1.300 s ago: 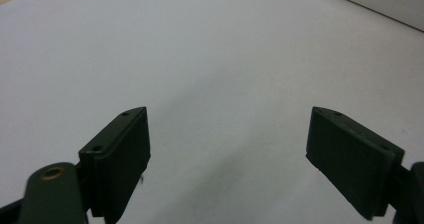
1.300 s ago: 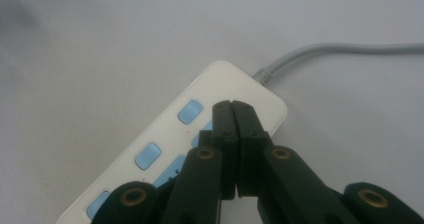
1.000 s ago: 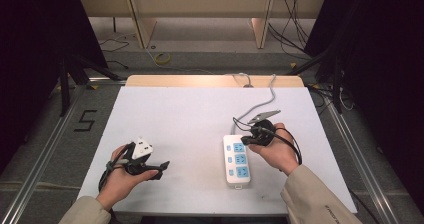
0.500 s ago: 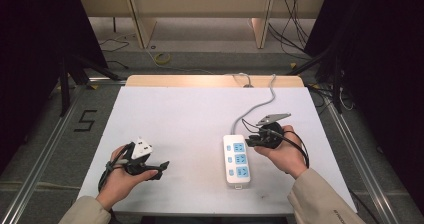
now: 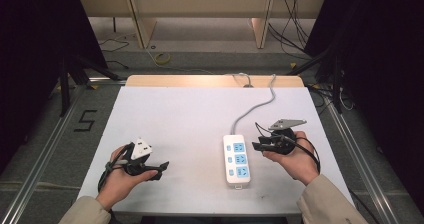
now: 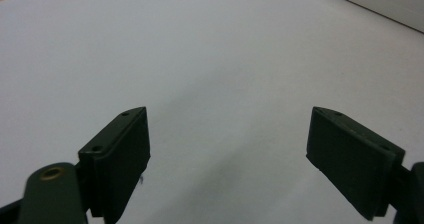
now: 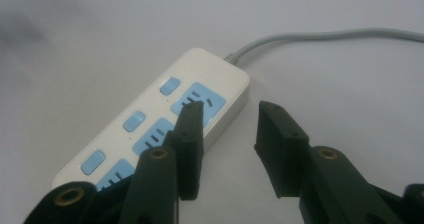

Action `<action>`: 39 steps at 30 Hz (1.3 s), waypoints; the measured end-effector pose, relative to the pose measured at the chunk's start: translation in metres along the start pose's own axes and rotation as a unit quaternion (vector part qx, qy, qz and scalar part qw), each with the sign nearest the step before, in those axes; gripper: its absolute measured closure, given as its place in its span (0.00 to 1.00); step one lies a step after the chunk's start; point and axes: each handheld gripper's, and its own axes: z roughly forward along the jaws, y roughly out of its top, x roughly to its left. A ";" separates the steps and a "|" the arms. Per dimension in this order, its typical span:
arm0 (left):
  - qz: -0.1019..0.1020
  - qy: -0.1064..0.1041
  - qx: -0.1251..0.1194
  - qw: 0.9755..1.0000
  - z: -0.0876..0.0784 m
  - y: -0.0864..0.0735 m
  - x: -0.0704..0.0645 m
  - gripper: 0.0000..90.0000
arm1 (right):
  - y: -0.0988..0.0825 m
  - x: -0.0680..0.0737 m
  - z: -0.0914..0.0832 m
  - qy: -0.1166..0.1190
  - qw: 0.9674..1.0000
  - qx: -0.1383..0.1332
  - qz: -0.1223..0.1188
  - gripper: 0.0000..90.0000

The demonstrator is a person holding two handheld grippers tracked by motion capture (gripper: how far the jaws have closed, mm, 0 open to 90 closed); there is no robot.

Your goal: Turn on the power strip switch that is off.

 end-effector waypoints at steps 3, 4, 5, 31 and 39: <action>-0.001 0.000 -0.001 1.000 -0.001 0.000 0.000 0.19 | -0.005 -0.001 -0.003 -0.002 1.000 -0.006 0.000 0.66; -0.001 0.001 -0.001 1.000 -0.001 0.000 0.000 0.19 | -0.006 -0.001 -0.004 -0.001 1.000 -0.007 0.000 0.65; -0.001 0.001 -0.001 1.000 -0.001 0.000 0.000 0.19 | -0.008 -0.002 -0.005 -0.002 1.000 -0.010 0.000 0.64; -0.003 -0.003 -0.007 1.000 -0.015 -0.009 0.002 0.19 | -0.050 -0.007 -0.023 -0.002 0.998 -0.060 -0.004 0.42; -0.003 -0.003 -0.006 1.000 -0.017 -0.011 0.002 0.19 | -0.058 -0.007 -0.026 -0.005 0.998 -0.065 -0.003 0.39</action>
